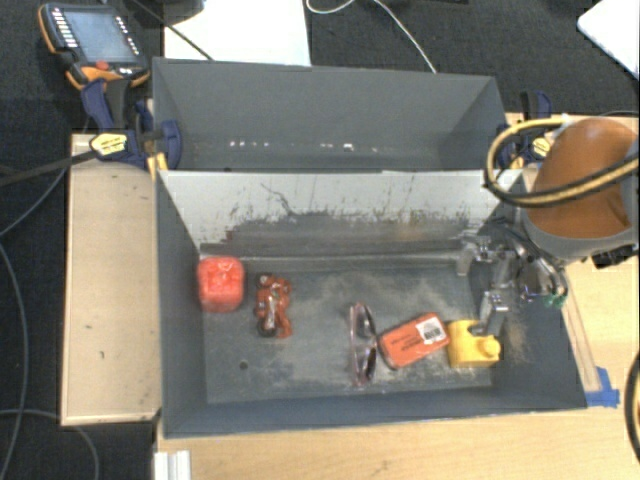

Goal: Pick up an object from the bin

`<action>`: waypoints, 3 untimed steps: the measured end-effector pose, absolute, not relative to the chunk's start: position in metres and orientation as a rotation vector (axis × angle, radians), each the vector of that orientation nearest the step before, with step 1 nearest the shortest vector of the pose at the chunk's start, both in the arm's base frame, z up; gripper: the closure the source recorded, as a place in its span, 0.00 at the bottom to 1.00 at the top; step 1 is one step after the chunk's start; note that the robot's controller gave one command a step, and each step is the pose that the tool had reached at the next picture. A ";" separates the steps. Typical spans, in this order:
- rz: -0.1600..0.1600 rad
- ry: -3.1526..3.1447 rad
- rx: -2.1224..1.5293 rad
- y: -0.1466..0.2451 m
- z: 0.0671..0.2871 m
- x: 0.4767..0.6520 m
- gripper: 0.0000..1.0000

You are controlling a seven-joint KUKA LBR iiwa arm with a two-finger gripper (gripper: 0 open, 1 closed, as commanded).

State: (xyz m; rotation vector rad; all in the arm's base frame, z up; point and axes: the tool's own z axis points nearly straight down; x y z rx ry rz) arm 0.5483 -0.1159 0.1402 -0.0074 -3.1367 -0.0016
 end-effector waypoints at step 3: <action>0.000 -3.136 -0.298 -0.077 0.071 0.501 0.00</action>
Offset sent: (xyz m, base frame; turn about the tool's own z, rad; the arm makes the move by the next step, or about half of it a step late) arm -0.0655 0.0148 -0.0672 -0.0195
